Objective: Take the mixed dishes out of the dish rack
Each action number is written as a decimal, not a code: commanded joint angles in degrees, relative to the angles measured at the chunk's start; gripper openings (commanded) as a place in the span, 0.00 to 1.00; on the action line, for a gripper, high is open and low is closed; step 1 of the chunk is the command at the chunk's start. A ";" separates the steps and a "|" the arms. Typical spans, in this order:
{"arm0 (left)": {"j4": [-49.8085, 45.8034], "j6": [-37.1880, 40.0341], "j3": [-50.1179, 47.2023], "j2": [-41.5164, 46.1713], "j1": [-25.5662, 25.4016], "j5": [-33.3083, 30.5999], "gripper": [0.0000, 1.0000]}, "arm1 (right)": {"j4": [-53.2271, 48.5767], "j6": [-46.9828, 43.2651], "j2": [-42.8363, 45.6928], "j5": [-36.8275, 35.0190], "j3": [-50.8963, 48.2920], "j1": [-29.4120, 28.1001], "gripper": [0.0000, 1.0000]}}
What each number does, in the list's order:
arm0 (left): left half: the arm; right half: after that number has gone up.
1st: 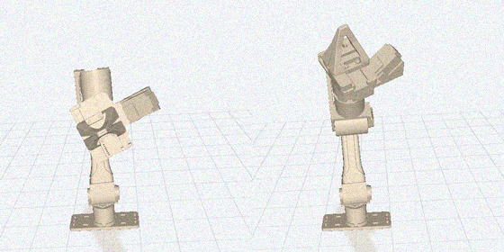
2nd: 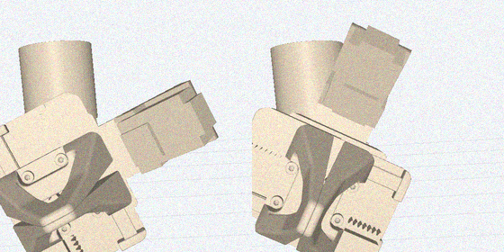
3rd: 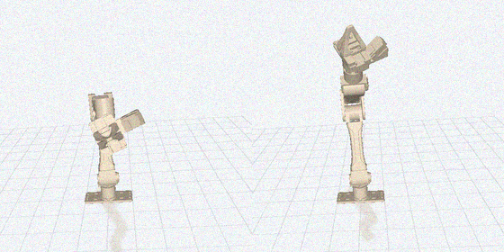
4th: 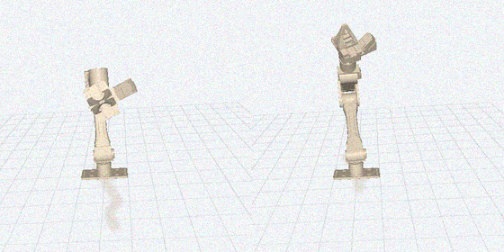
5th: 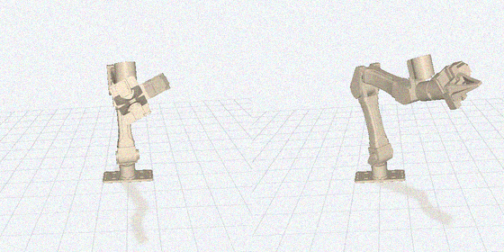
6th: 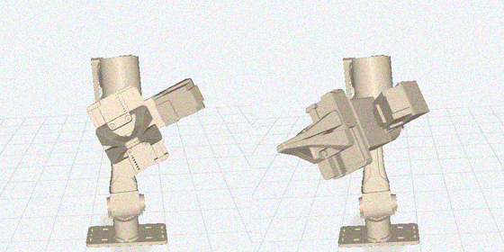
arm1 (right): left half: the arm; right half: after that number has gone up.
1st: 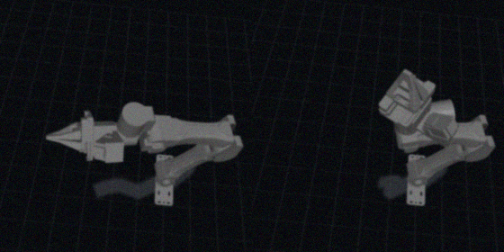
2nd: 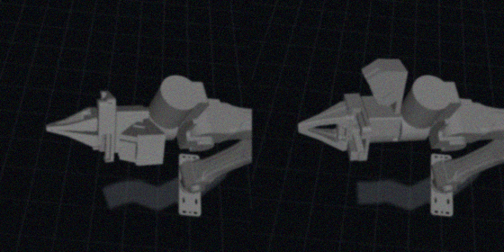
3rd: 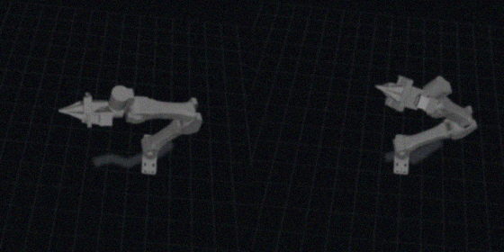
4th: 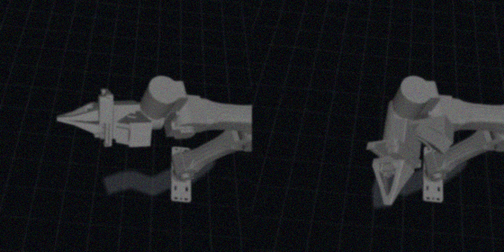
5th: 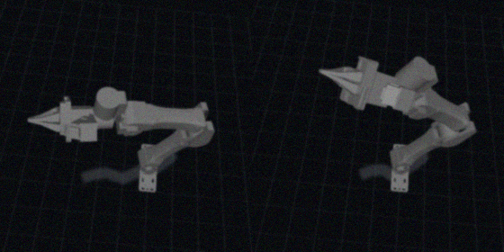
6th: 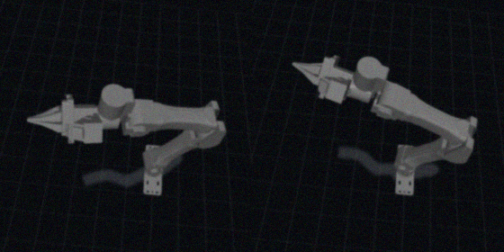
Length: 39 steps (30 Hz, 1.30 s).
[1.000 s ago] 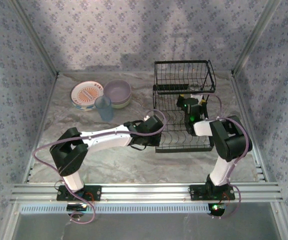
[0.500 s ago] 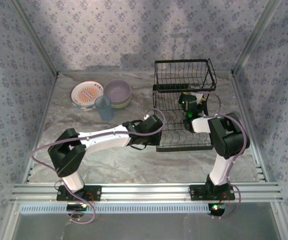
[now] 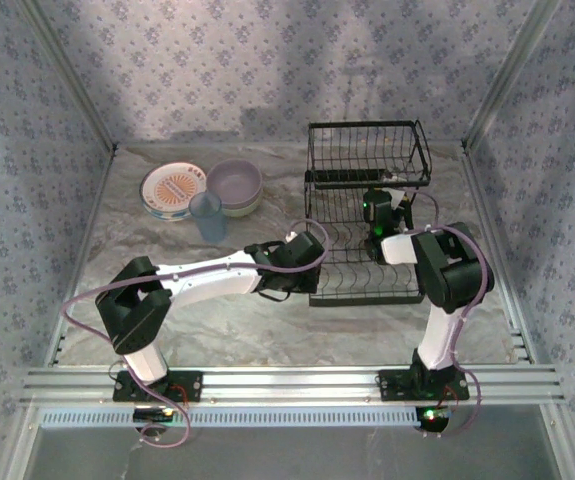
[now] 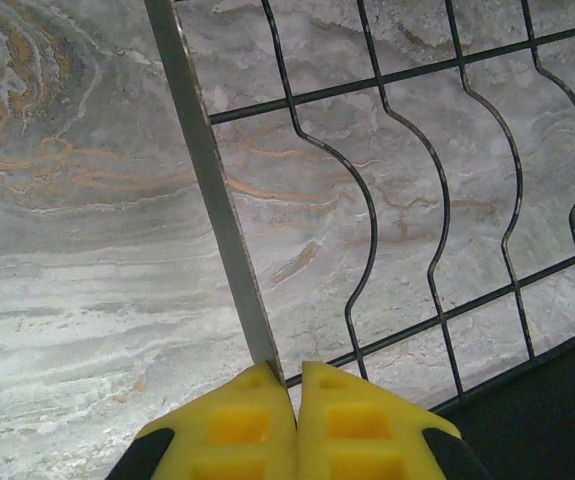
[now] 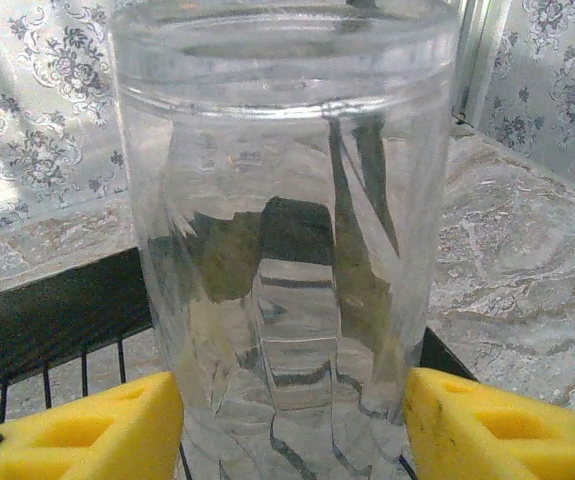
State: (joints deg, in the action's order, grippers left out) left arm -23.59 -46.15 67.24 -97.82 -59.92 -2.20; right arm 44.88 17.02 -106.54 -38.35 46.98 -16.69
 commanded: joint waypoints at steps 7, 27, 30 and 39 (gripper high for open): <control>-6.18 4.68 -0.88 1.01 -1.96 9.14 0.00 | 3.16 -1.34 1.81 -1.29 -2.80 1.57 0.48; -4.20 5.90 1.75 -3.15 0.26 10.70 0.00 | 5.66 -4.93 7.81 -2.61 -10.38 -4.92 0.36; -4.00 6.06 1.84 -3.42 0.68 10.90 0.00 | 5.65 -4.28 8.97 -2.52 -11.83 -5.61 0.35; -3.42 6.25 1.45 -2.93 1.22 11.07 0.00 | 3.34 -3.48 12.93 -2.76 -14.98 -6.87 0.38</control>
State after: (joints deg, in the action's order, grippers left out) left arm -27.22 -44.84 68.49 -99.22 -58.48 2.33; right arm 49.04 13.04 -95.66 -39.33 32.53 -23.42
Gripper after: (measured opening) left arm 0.038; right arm 0.373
